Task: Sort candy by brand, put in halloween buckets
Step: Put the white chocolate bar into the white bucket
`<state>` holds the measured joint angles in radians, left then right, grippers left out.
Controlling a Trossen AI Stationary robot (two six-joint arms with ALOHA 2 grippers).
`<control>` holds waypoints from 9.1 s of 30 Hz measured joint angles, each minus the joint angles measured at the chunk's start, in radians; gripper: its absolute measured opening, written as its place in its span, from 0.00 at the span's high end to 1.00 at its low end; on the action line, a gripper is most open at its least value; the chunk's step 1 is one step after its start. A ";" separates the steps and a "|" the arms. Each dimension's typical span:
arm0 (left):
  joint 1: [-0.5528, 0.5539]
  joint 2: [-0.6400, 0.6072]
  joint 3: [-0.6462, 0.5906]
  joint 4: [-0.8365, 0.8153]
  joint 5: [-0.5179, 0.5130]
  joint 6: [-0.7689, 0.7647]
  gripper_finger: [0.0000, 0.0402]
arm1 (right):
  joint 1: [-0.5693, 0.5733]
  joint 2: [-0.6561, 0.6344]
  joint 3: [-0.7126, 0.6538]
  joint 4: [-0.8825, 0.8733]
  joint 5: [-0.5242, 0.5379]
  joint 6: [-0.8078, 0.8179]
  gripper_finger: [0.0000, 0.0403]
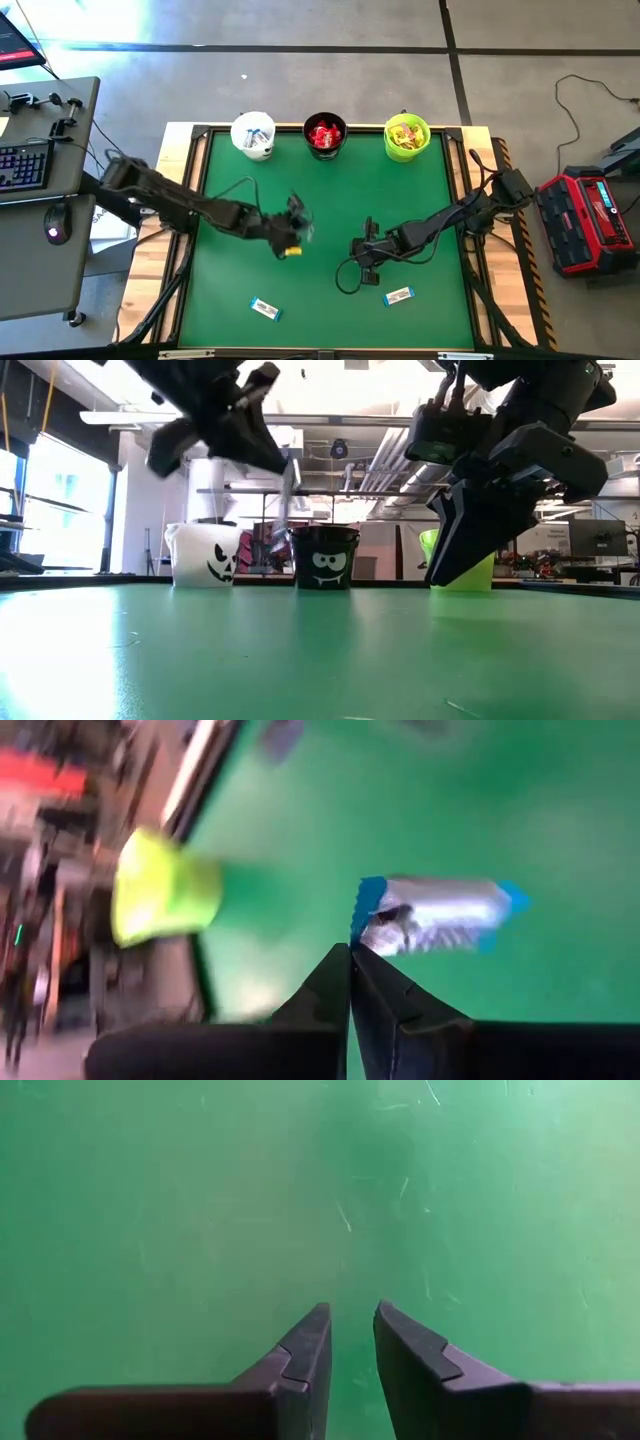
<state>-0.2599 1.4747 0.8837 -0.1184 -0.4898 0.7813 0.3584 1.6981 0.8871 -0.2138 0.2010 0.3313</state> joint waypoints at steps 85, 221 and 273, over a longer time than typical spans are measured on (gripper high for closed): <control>0.542 -0.129 0.093 -0.284 0.460 -0.308 0.71 | 0.218 -0.164 0.001 -0.268 -0.074 0.298 0.94; 0.058 -1.133 -0.269 -0.239 -0.065 -0.703 0.71 | -0.634 0.787 1.330 0.185 0.062 -0.404 0.78; 0.054 -1.101 -0.269 -0.316 0.021 -0.699 0.71 | -0.600 0.855 1.466 -0.092 -0.006 -0.464 1.00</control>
<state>-0.2058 0.3737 0.6144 -0.4347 -0.4690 0.0822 -0.2417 2.5530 2.3531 -0.3057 0.1948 -0.1326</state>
